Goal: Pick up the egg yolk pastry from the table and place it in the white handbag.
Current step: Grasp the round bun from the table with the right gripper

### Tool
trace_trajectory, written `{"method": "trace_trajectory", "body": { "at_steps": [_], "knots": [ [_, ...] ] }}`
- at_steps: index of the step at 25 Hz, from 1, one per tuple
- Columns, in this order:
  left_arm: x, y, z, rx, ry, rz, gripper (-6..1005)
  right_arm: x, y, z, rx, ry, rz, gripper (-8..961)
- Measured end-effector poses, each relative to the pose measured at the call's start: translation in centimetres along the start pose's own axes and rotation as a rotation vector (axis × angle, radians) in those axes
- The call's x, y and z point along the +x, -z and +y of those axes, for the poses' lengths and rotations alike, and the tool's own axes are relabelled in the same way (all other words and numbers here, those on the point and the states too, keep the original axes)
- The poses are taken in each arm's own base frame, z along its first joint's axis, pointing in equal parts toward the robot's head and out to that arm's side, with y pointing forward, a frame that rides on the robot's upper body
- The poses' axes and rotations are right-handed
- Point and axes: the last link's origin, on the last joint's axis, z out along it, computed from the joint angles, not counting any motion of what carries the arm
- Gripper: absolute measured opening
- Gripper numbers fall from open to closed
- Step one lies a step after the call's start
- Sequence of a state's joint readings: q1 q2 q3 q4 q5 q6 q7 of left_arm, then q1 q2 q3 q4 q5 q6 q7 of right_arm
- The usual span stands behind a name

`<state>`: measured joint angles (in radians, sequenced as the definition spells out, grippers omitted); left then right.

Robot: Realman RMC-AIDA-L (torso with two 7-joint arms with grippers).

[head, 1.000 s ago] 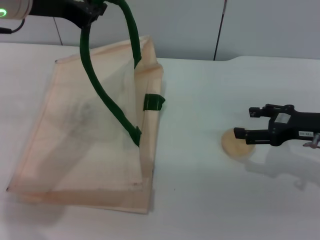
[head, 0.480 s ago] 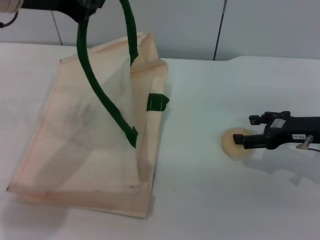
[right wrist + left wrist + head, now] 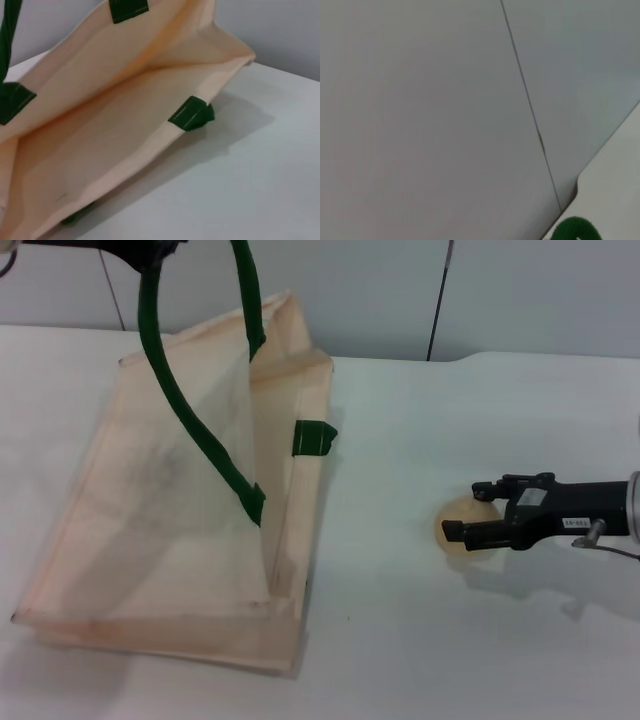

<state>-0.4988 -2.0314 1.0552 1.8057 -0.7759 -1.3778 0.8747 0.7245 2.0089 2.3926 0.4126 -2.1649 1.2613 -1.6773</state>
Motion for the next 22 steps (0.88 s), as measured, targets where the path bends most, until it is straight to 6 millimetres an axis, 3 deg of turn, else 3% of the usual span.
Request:
{"method": "trace_trajectory", "body": {
  "at_steps": [22],
  "knots": [
    [0.3, 0.8, 0.0, 0.016, -0.013, 0.003, 102, 0.5, -1.4, -0.3, 0.042, 0.009, 0.058, 877]
  ]
}}
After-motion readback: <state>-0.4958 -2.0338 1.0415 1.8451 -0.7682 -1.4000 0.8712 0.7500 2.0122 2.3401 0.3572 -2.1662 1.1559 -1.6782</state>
